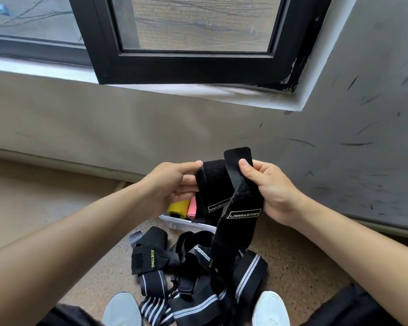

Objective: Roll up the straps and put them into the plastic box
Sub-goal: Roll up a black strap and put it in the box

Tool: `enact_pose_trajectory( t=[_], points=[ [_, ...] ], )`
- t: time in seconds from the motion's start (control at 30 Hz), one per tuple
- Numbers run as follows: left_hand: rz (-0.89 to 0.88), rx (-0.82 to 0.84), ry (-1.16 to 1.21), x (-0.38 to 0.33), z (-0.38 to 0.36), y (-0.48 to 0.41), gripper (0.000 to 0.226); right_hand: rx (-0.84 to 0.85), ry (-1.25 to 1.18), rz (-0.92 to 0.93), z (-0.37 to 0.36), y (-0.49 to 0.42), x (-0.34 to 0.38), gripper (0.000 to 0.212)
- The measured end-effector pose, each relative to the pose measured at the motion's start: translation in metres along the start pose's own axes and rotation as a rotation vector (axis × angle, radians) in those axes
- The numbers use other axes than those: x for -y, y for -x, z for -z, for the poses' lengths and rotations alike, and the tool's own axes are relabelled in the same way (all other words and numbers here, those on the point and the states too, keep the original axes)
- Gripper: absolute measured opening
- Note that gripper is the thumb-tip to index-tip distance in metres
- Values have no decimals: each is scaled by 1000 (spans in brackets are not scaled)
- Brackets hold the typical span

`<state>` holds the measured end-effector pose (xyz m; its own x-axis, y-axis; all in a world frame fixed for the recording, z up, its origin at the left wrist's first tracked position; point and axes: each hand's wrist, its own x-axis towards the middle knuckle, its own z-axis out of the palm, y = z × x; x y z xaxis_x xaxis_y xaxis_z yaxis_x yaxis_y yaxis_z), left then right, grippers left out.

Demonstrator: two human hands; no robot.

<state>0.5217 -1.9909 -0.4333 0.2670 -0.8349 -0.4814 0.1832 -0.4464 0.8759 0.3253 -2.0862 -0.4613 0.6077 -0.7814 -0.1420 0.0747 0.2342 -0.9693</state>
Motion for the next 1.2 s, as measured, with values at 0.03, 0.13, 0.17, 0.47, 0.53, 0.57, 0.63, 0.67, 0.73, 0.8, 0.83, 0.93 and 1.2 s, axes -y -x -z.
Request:
enact_pose_trajectory(
  t=[0.03, 0.13, 0.17, 0.47, 0.53, 0.57, 0.63, 0.67, 0.73, 0.8, 0.83, 0.93, 1.2],
  points=[
    [-8, 0, 75, 1, -1, -1, 23, 15, 3, 3, -2, 2, -1, 29],
    [-36, -7, 179, 2, 1, -2, 23, 47, 16, 4, -6, 5, -2, 27],
    [-52, 9, 180, 2, 2, -2, 26, 44, 31, 12, -6, 6, -2, 26],
    [-251, 13, 103, 6, -2, 1, 48, -161, 166, 288, -22, 16, 3, 18],
    [-270, 27, 113, 6, -6, 1, 49, -137, 207, 329, -27, 16, 2, 18],
    [-277, 40, 115, 7, -8, 2, 49, -127, 219, 346, -29, 16, 1, 18],
    [-292, 57, 116, 9, -11, 2, 49, -125, 247, 378, -30, 15, 0, 16],
    [-298, 59, 121, 10, -12, 2, 49, -127, 269, 393, -28, 15, 0, 15],
    [-310, 69, 136, 12, -14, 3, 48, -120, 329, 420, -25, 15, 0, 13],
    [-324, 86, 145, 14, -17, 5, 47, -113, 372, 427, -23, 15, 0, 12],
    [-332, 93, 152, 14, -18, 6, 48, -117, 378, 426, -22, 15, -1, 12],
    [-360, 96, 180, 15, -22, 8, 49, -143, 382, 416, -21, 14, -3, 10],
    [-395, 60, 242, 17, -26, 11, 49, -229, 473, 404, -22, 13, -4, 9]
  ],
)
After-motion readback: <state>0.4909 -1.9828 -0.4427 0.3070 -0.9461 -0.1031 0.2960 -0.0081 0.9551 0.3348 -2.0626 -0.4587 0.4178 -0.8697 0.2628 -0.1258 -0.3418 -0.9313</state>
